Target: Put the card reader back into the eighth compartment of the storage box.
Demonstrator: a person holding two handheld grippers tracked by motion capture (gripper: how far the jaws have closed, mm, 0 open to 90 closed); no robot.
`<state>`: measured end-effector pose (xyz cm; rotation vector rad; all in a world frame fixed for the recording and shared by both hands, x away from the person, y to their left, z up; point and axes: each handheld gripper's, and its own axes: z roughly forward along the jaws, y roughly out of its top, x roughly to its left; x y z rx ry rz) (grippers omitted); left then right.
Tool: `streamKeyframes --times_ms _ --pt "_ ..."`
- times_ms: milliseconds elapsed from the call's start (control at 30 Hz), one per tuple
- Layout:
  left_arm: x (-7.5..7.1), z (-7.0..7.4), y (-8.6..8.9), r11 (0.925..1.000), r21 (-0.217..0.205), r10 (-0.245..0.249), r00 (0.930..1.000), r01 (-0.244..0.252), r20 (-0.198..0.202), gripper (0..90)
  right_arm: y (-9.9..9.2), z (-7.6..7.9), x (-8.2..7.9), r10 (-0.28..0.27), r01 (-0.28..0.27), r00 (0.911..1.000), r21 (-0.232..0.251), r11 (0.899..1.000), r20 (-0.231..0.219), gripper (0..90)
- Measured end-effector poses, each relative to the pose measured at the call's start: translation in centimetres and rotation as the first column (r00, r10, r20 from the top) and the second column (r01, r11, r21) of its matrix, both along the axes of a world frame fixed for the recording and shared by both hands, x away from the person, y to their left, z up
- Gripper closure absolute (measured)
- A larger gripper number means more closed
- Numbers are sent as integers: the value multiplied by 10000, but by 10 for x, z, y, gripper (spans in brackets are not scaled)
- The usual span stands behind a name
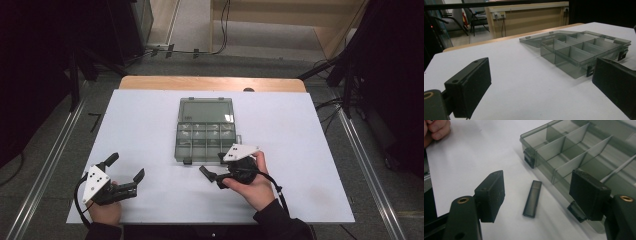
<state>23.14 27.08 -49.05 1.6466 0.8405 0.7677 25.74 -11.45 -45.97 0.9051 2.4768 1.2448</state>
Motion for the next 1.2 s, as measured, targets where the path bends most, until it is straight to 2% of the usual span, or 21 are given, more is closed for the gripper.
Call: streamKeyframes --times_ms 100,133,200,267,633,800,1200 --pt "0 0 0 10000 1 -6 10000 6 -3 23 5 -4 1 114 -115 9996 -49 9999 -259 316" --pt "0 0 0 10000 -3 -1 10000 1 1 23 8 -7 2 80 -86 9991 -142 9999 -421 374" --pt "0 0 0 10000 -5 -5 10000 5 1 23 9 -8 3 151 -157 9988 -136 9998 -472 389" --pt "0 0 0 10000 -3 -7 10000 7 0 23 11 -11 4 166 -175 9979 -133 9998 -619 445" --pt "0 0 0 10000 -3 -8 10000 8 3 22 21 -25 8 -91 20 9935 -629 9980 -1131 599" --pt "0 0 0 10000 1 -8 10000 8 0 23 24 -32 10 -311 193 9900 -862 9961 -1376 613" --pt "0 0 0 10000 21 -23 10000 23 2 22 30 -44 11 -687 493 9859 -1279 9906 -1524 669"
